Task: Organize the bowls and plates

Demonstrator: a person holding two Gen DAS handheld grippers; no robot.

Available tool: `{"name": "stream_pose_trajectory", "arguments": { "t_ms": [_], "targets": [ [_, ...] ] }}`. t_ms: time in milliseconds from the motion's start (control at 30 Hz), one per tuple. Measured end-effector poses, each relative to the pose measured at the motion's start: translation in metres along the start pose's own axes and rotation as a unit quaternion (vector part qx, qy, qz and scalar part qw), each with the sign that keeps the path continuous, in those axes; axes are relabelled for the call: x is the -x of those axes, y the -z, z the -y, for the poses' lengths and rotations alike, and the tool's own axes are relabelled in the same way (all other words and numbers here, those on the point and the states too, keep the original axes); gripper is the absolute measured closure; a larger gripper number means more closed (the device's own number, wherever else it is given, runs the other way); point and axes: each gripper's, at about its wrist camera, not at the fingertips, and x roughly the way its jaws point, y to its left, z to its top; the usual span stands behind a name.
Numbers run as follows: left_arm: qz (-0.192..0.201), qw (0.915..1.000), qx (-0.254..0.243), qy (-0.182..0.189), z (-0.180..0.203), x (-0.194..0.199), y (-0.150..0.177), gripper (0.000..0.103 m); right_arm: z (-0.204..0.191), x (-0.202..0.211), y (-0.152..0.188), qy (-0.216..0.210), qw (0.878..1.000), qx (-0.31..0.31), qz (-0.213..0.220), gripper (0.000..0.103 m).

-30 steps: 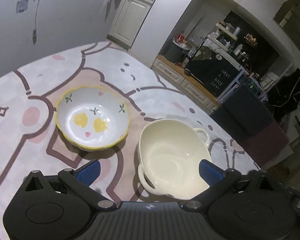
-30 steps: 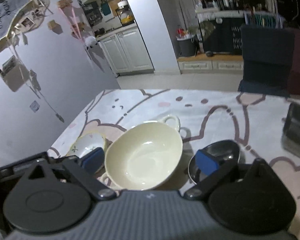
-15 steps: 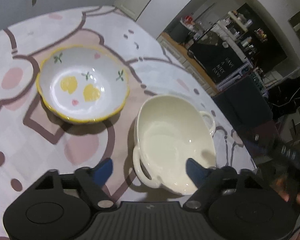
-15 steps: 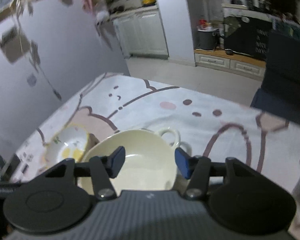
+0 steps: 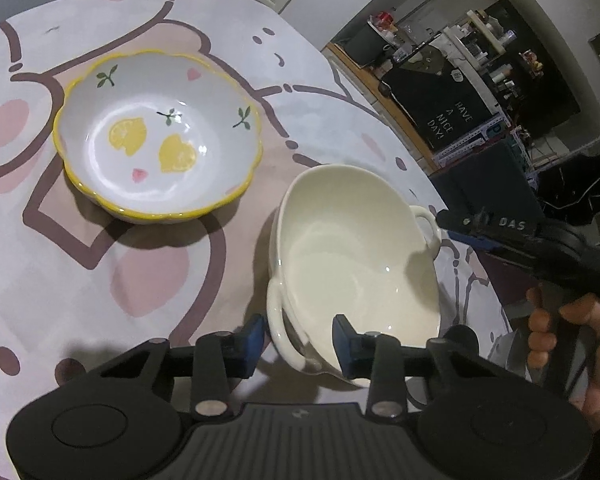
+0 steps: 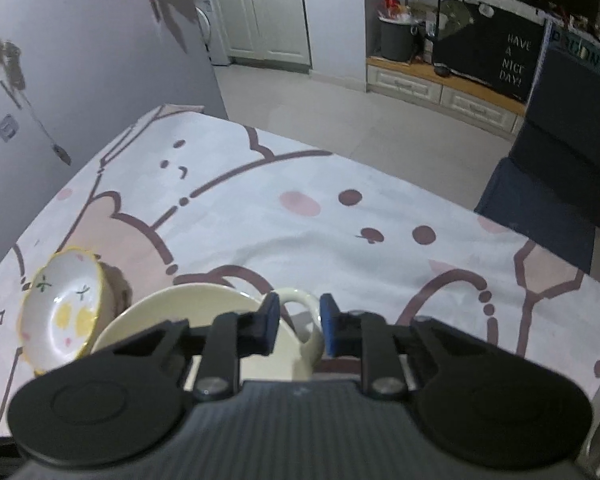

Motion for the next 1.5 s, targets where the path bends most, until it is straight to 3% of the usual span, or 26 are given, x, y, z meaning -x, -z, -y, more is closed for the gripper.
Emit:
{"name": "stream_pose_trajectory", "arguments": {
  "t_ms": [433, 533, 700, 900, 1167, 1233, 1333, 1400, 1467, 1500],
  "targets": [
    [-0.018, 0.9997, 0.002, 0.015, 0.000, -0.006, 0.002, 0.069, 0.009, -0.026, -0.001, -0.004, 1.000, -0.014, -0.006, 0.078],
    [-0.017, 0.9997, 0.001, 0.017, -0.001, -0.006, 0.002, 0.070, 0.008, -0.025, 0.001, 0.005, 1.000, -0.009, -0.008, 0.085],
    [-0.018, 0.9998, 0.011, 0.008, -0.005, -0.006, 0.000, 0.071, 0.004, -0.021, 0.013, 0.022, 1.000, -0.012, 0.001, 0.090],
    [-0.013, 0.9988, 0.045, 0.013, -0.027, 0.003, -0.006, 0.072, 0.005, -0.007, 0.033, 0.007, 1.000, -0.021, -0.005, 0.091],
    [0.000, 0.9991, 0.043, -0.004, -0.044, 0.012, -0.014, 0.080, -0.004, 0.017, 0.067, -0.001, 1.000, 0.000, -0.014, 0.087],
    [-0.005, 0.9992, 0.040, -0.005, -0.046, 0.011, -0.016, 0.086, -0.004, 0.021, 0.071, -0.008, 1.000, 0.010, -0.023, 0.087],
    [-0.015, 0.9996, 0.024, -0.009, -0.046, 0.006, -0.016, 0.086, 0.004, 0.023, 0.071, -0.027, 0.999, -0.003, -0.029, 0.086],
    [-0.017, 0.9997, 0.012, -0.010, -0.044, 0.005, -0.016, 0.086, 0.008, 0.020, 0.068, -0.040, 0.999, -0.017, -0.029, 0.081],
    [-0.018, 0.9998, 0.009, -0.009, -0.044, 0.005, -0.016, 0.086, 0.011, 0.017, 0.068, -0.060, 0.998, -0.018, -0.034, 0.066],
    [-0.019, 0.9998, 0.008, -0.007, -0.045, 0.005, -0.016, 0.086, 0.011, 0.016, 0.068, -0.065, 0.997, -0.016, -0.034, 0.065]
  ]
}}
